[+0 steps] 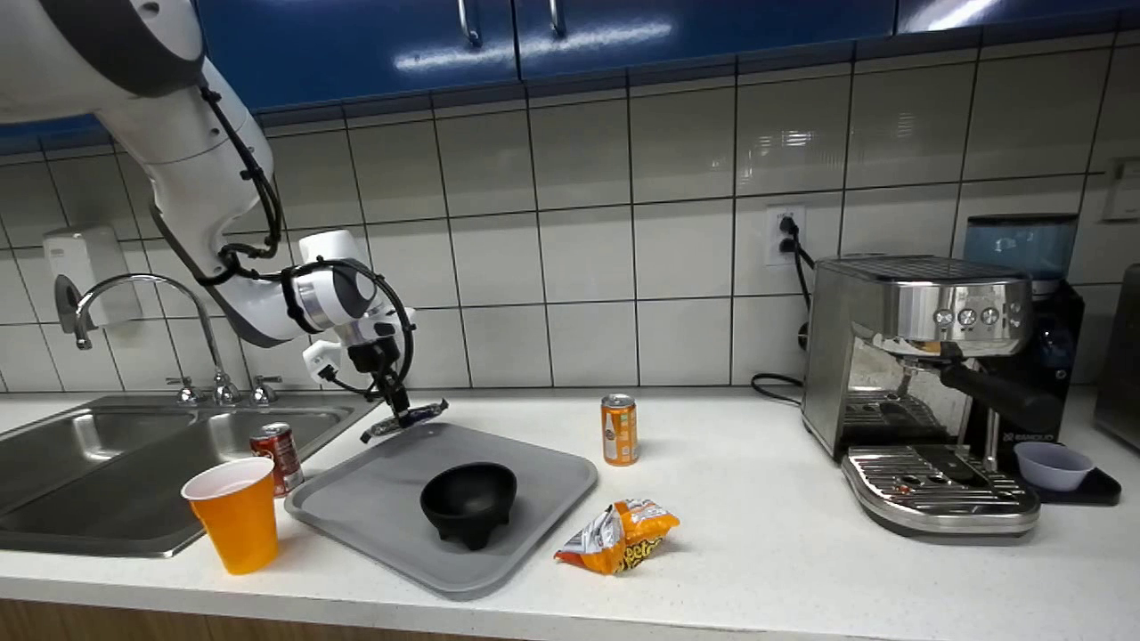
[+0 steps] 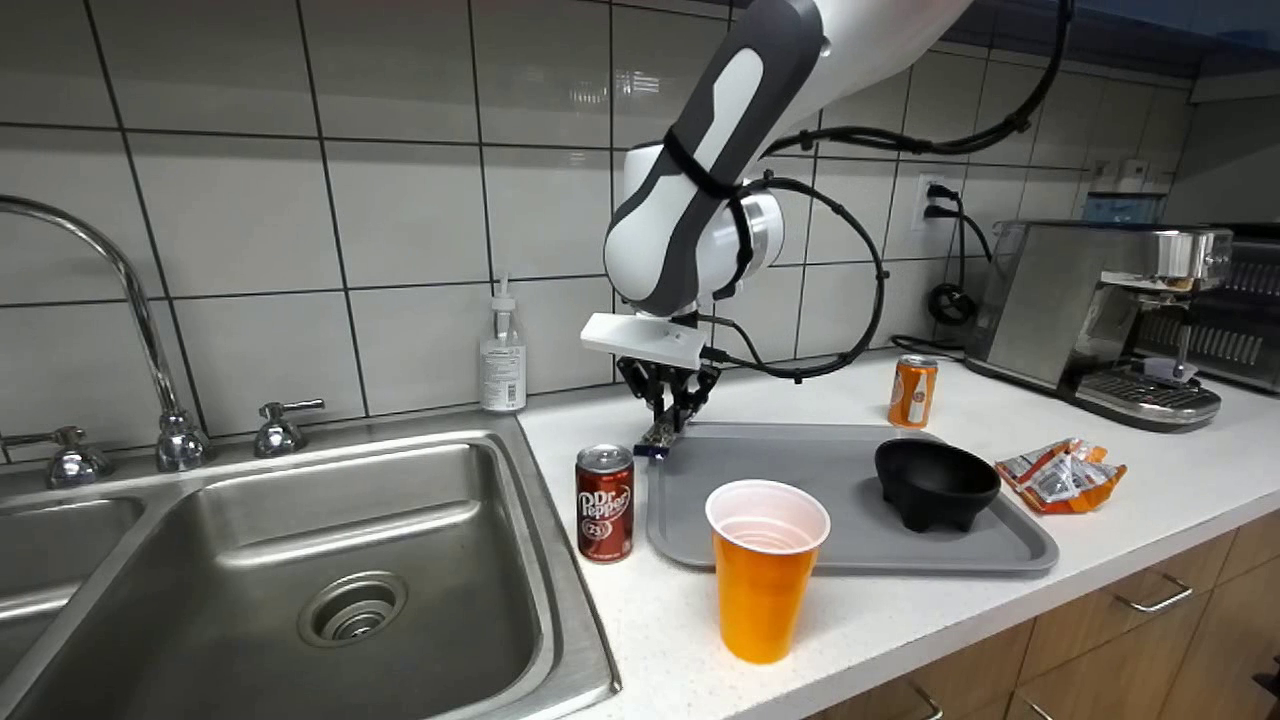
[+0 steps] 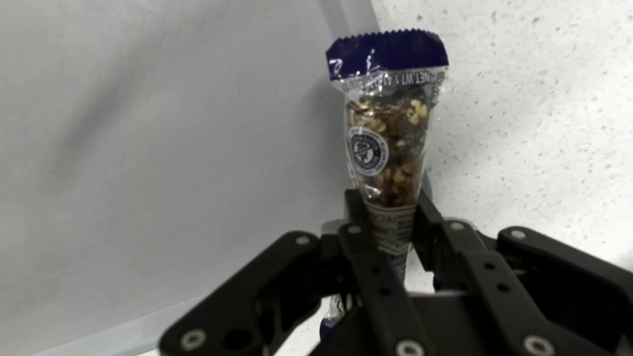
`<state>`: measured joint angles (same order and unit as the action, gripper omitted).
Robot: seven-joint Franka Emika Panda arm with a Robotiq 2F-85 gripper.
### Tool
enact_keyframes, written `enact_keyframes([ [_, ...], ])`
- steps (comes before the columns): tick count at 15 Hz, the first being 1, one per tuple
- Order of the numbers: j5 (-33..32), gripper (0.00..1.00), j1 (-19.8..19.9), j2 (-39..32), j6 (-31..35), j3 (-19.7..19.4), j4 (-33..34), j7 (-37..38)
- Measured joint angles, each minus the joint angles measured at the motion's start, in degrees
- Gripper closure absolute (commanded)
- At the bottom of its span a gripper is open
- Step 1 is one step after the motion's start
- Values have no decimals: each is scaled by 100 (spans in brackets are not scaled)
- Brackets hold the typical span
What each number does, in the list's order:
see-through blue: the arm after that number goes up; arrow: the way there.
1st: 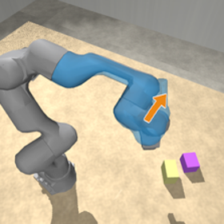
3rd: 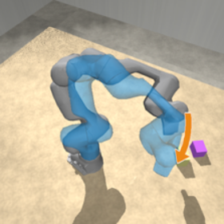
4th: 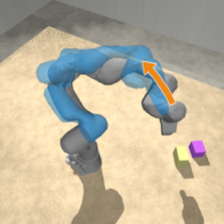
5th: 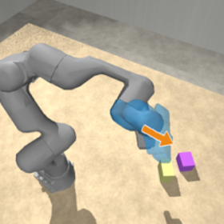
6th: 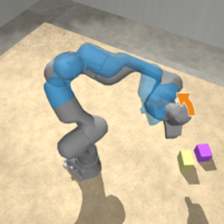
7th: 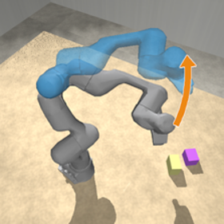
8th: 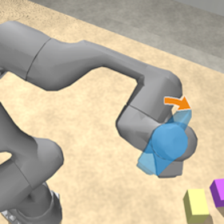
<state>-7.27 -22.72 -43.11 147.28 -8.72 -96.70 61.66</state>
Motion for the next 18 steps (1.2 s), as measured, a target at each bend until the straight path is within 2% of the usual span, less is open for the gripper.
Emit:
enact_keyframes([
  [16, 7, 94, -8, -793, -358, 444, 1175, -646],
  [17, 8, 61, -8, -835, -389, 460, 1230, -696],
  [18, 9, 48, -8, -875, -417, 471, 1287, -743],
])
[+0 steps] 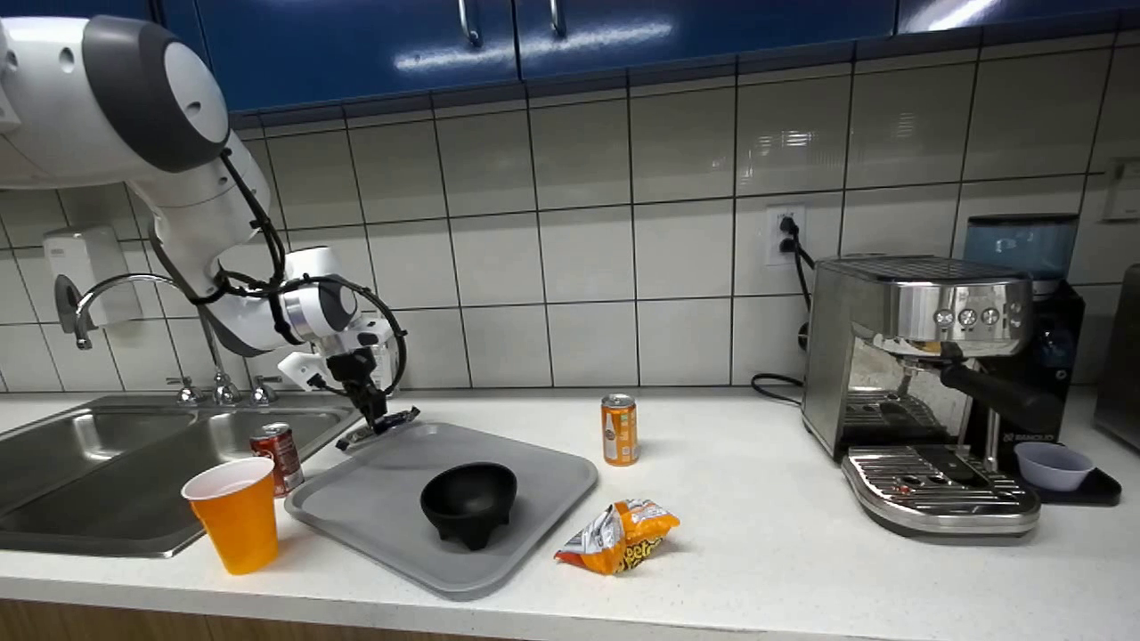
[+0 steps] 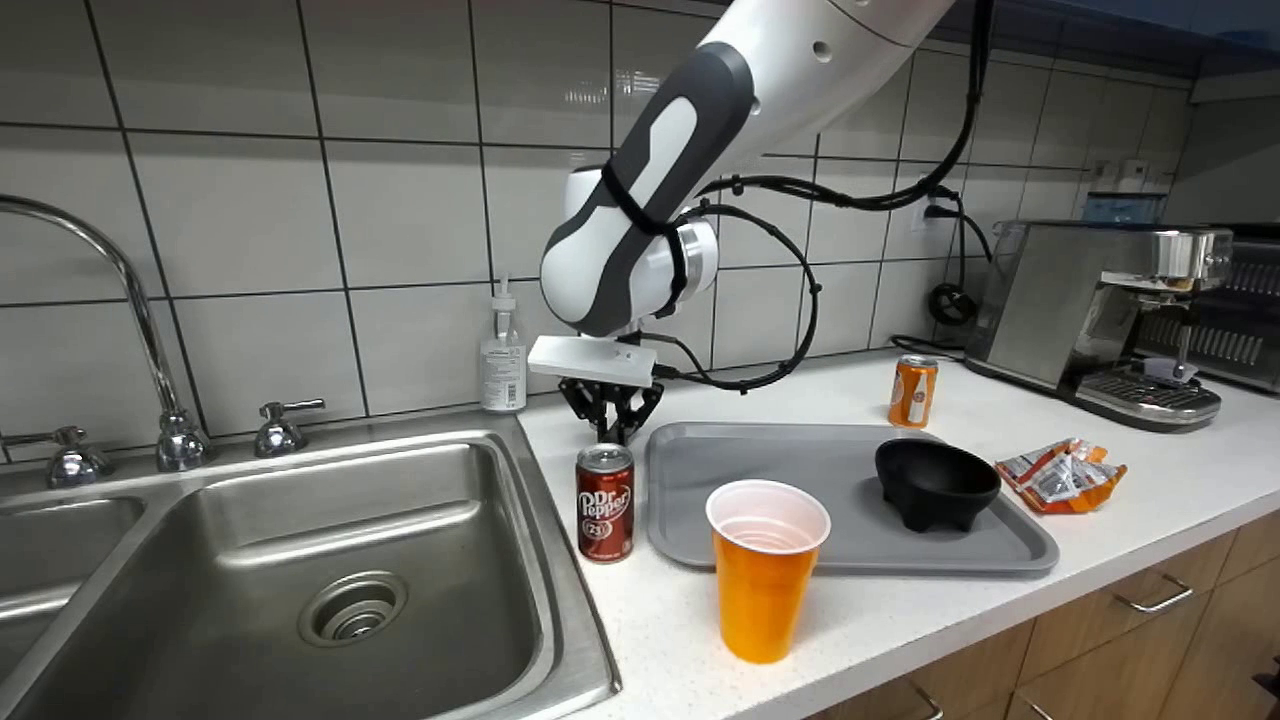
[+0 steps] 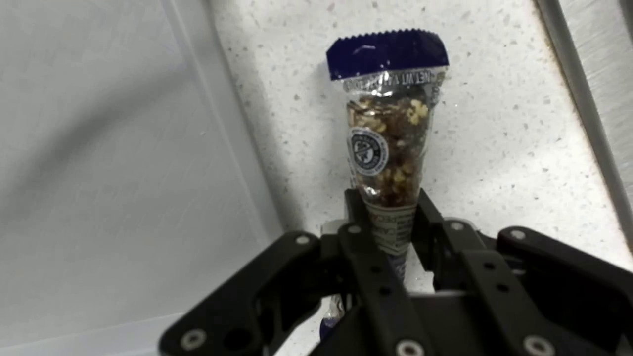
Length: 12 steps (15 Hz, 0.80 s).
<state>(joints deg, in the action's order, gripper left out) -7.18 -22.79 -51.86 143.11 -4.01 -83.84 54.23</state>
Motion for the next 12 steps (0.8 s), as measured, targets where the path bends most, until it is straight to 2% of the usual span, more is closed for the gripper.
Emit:
enact_keyframes([
  [5, 6, 12, 2, -106, -78, 11, 190, -141],
  [7, 6, 0, 4, -106, -81, 11, 241, -166],
  [12, 6, 0, 4, -56, -81, -31, 294, -168],
])
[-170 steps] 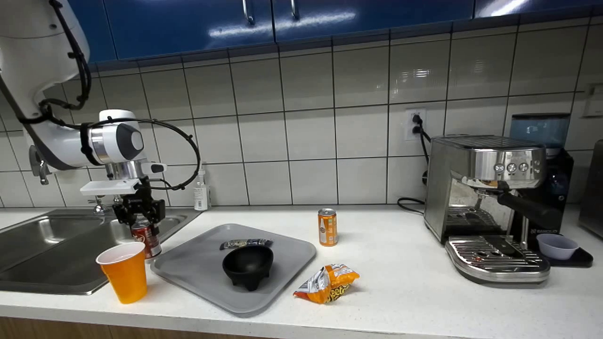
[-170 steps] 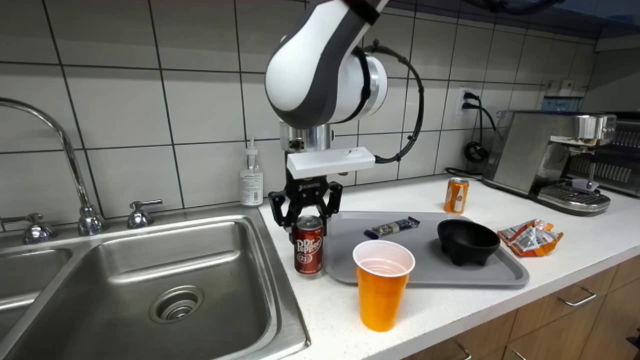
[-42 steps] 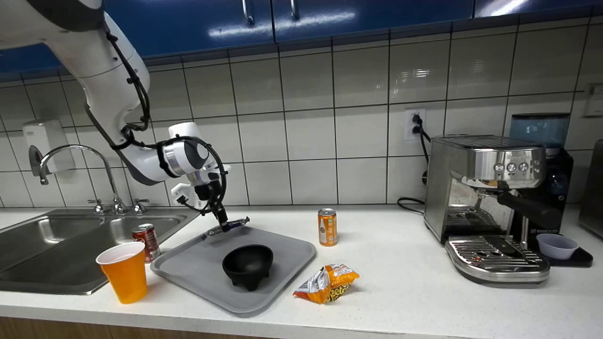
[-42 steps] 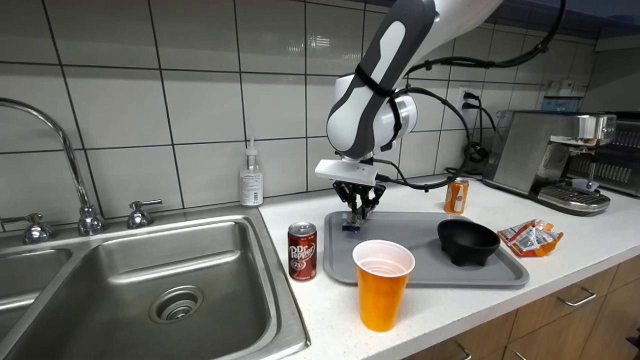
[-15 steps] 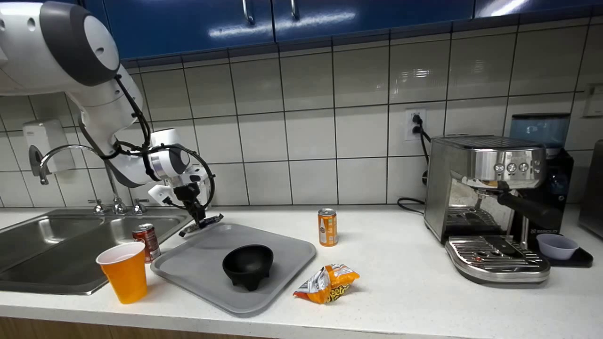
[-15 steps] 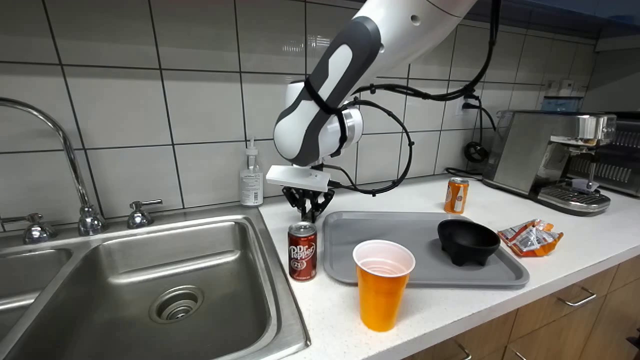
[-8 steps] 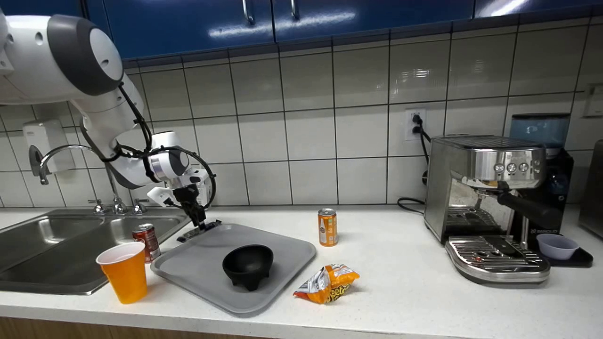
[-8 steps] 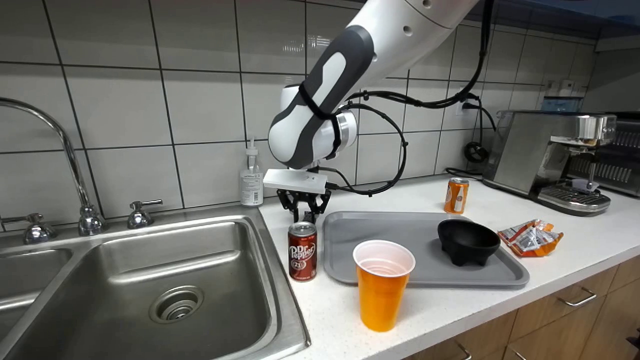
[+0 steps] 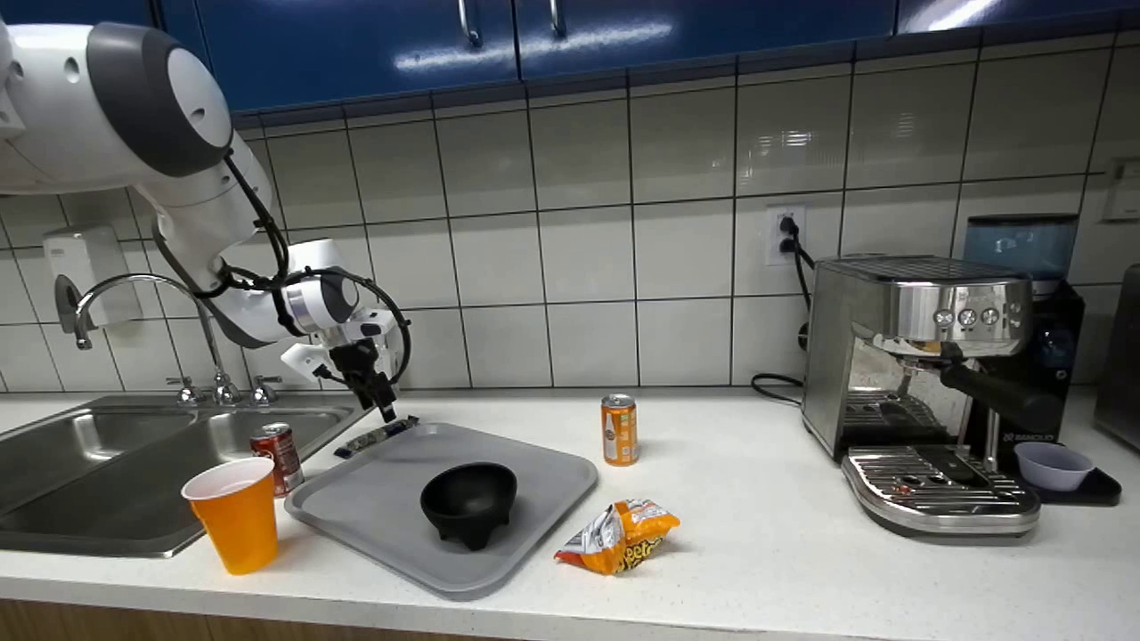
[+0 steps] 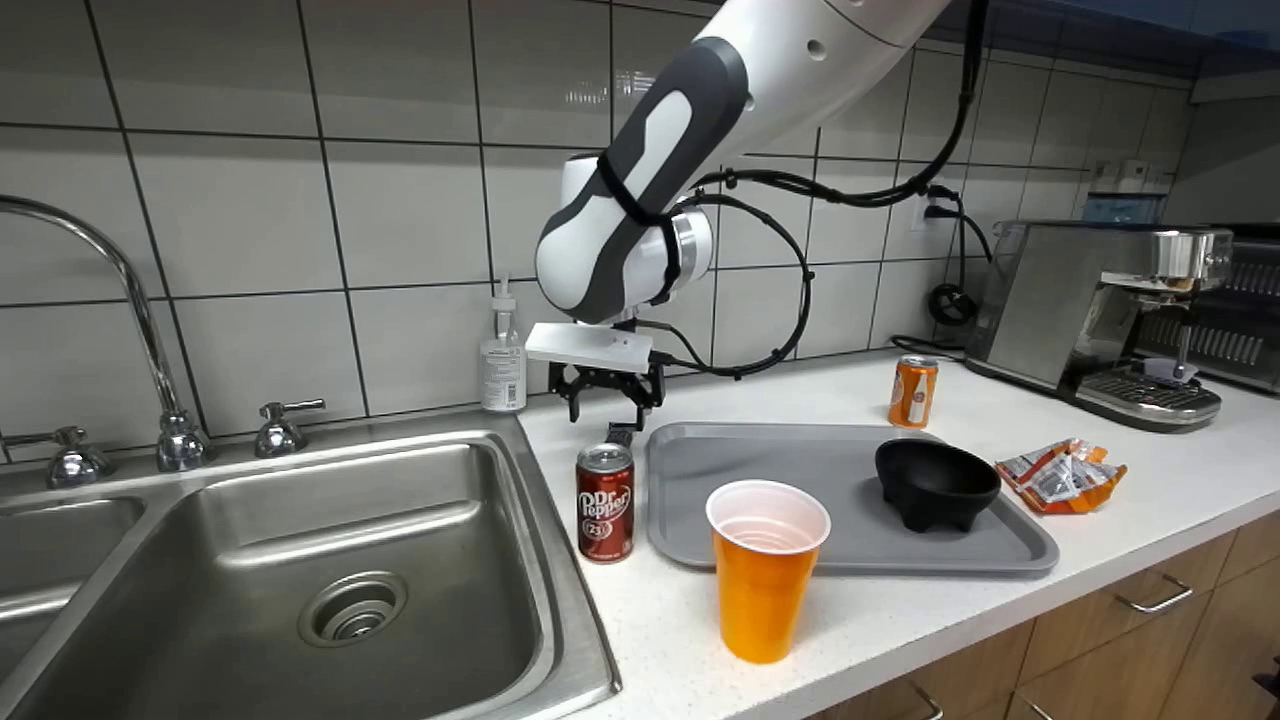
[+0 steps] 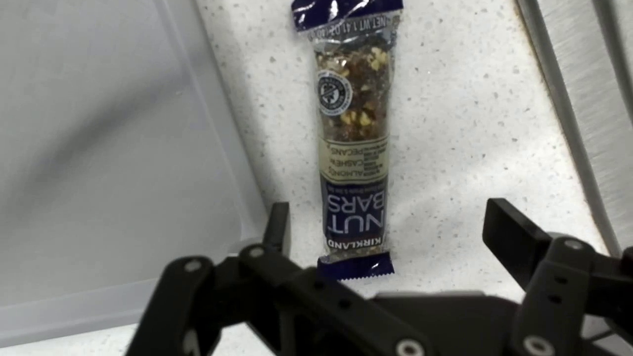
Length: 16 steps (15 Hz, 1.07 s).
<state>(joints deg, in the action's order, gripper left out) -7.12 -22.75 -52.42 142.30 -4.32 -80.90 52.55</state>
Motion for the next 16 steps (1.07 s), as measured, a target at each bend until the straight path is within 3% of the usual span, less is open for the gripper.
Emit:
enact_keyframes([
  [7, 0, 0, 25, 304, 0, -97, -258, 0],
  [16, -14, 0, 47, 1352, 0, -213, -1598, 0],
])
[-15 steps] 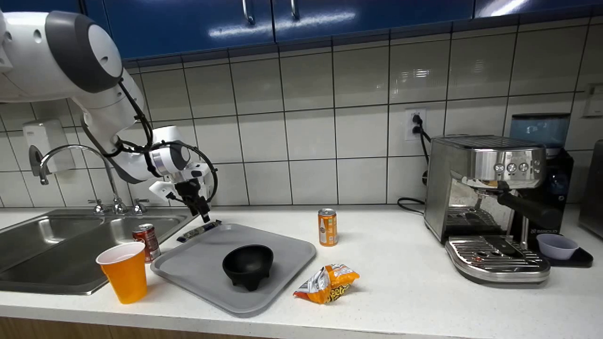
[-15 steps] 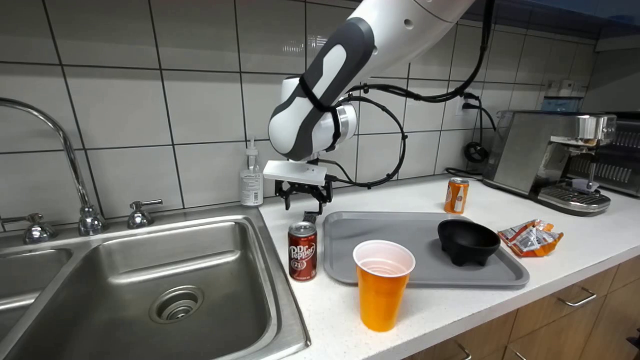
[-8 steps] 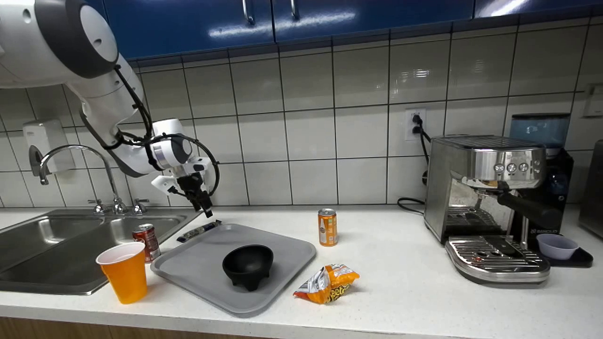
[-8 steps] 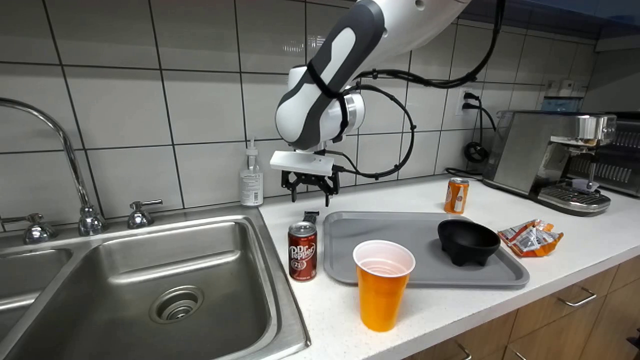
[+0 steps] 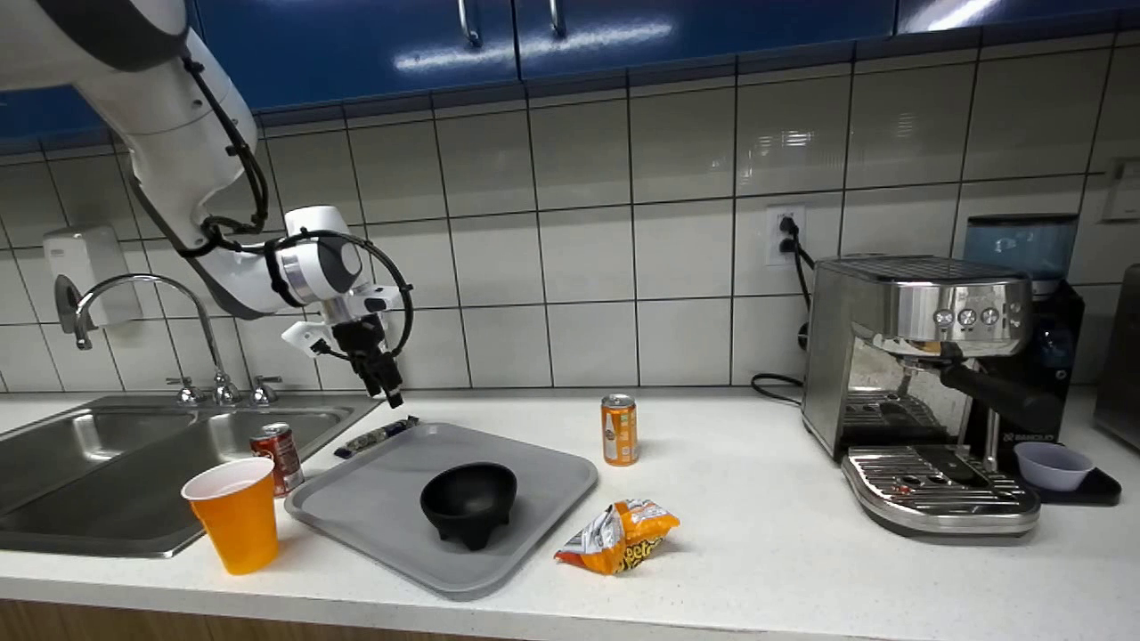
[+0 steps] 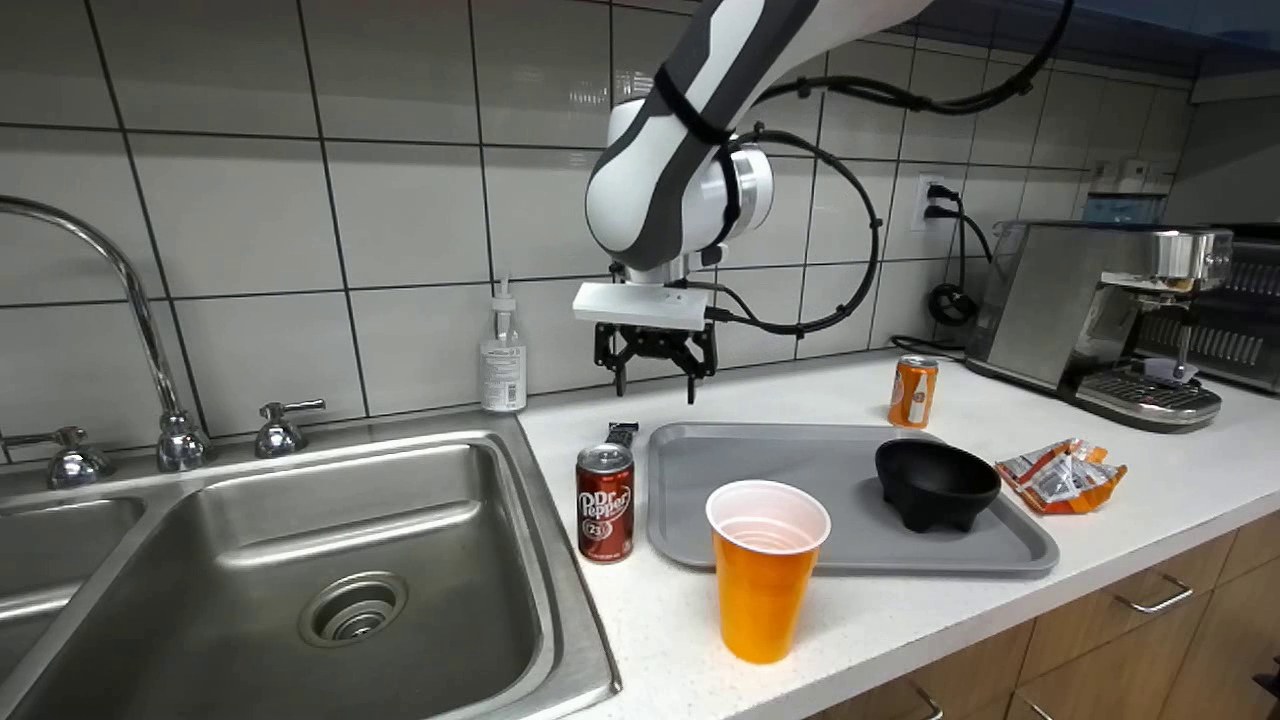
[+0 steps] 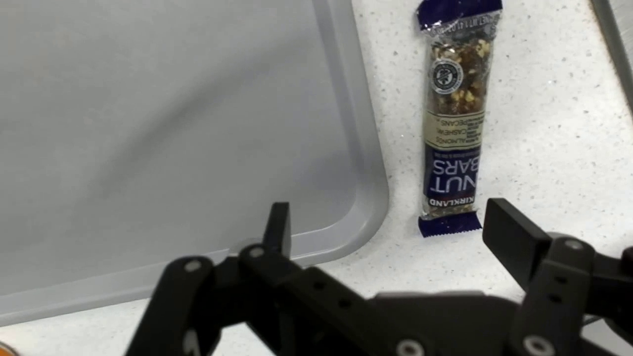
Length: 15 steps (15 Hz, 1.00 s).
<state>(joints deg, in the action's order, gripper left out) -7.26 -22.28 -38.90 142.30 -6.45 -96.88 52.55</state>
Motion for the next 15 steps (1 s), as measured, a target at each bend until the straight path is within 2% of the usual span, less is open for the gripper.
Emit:
enact_keyframes([
  [15, -627, 0, 341, 1612, 97, -47, -2174, -81],
])
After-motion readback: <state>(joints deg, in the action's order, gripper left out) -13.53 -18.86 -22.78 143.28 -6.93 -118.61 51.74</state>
